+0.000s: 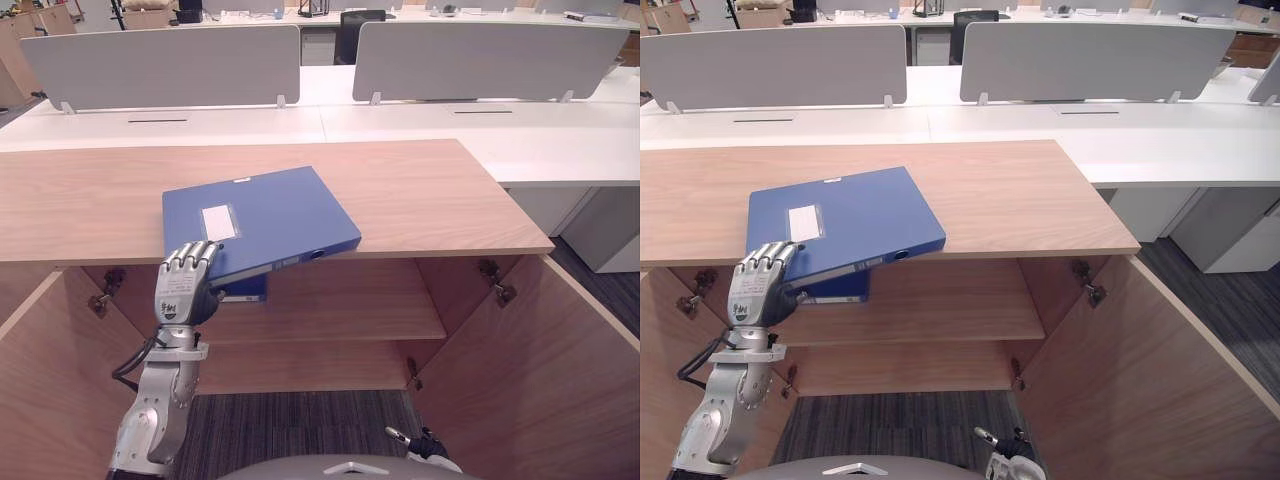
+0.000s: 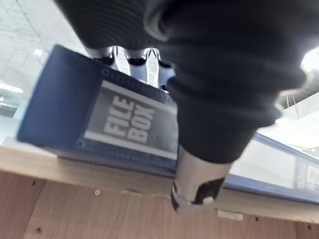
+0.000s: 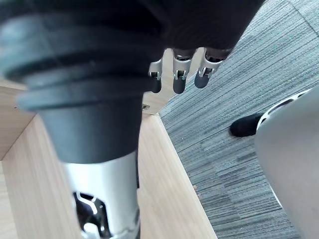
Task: Walk over to the cabinet, pick up the folder, carry it to the office cabinet, place the folder inside the office cabinet, then close the office cabinet door
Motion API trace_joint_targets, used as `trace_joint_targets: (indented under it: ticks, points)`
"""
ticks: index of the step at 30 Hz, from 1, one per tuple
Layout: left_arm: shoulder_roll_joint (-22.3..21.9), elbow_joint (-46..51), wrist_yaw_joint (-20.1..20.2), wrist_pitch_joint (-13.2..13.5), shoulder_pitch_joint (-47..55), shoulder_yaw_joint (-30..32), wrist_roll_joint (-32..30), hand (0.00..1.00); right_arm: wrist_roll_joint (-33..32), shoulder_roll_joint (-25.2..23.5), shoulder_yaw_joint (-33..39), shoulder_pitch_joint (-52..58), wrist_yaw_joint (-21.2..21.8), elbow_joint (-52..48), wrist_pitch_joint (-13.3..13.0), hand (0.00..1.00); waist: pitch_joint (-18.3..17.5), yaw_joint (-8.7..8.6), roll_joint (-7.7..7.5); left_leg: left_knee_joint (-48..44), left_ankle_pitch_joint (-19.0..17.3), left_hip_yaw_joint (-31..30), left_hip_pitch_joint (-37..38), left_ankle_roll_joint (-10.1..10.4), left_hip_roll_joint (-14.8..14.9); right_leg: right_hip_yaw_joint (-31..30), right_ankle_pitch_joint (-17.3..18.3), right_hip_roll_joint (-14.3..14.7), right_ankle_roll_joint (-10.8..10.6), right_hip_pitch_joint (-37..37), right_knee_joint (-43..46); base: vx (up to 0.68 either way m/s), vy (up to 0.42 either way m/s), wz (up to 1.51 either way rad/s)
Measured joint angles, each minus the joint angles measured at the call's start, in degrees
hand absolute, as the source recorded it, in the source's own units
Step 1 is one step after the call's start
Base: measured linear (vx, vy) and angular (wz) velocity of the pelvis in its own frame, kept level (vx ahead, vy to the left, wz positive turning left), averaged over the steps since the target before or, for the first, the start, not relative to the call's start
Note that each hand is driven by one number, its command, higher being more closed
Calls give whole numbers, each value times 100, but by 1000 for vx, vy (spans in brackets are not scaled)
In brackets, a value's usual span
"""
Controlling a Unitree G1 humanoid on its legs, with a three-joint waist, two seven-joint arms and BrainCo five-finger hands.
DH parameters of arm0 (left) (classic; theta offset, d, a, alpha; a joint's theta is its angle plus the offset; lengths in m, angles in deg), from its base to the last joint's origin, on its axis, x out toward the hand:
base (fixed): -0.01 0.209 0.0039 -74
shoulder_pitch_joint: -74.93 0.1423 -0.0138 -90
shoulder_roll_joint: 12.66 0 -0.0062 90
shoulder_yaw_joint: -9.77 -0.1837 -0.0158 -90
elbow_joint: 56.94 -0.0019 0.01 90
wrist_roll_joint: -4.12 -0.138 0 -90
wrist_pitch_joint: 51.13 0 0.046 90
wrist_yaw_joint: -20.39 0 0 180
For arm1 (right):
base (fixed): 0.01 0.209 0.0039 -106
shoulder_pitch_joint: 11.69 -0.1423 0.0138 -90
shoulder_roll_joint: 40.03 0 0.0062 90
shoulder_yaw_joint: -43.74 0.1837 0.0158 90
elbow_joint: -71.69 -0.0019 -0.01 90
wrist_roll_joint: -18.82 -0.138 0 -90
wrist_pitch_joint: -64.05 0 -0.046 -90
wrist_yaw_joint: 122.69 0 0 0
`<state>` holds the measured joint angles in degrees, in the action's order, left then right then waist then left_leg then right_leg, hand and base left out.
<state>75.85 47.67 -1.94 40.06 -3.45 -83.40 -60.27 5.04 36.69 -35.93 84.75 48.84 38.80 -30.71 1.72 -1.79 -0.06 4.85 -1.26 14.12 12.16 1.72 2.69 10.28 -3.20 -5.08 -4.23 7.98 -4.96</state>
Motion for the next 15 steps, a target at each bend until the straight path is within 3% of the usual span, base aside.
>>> trace_joint_targets:
  ticks: [15]
  points:
    - [23, 81, -121, 24, -198, 63, -92, 100, -176, 8, -5, 5, 85, -25, -4, 0, -1, -63, -5, -1, -11, 13, -12, 3, -2, -22, -4, 0, -2, -19, -3, 0, 0, 0]
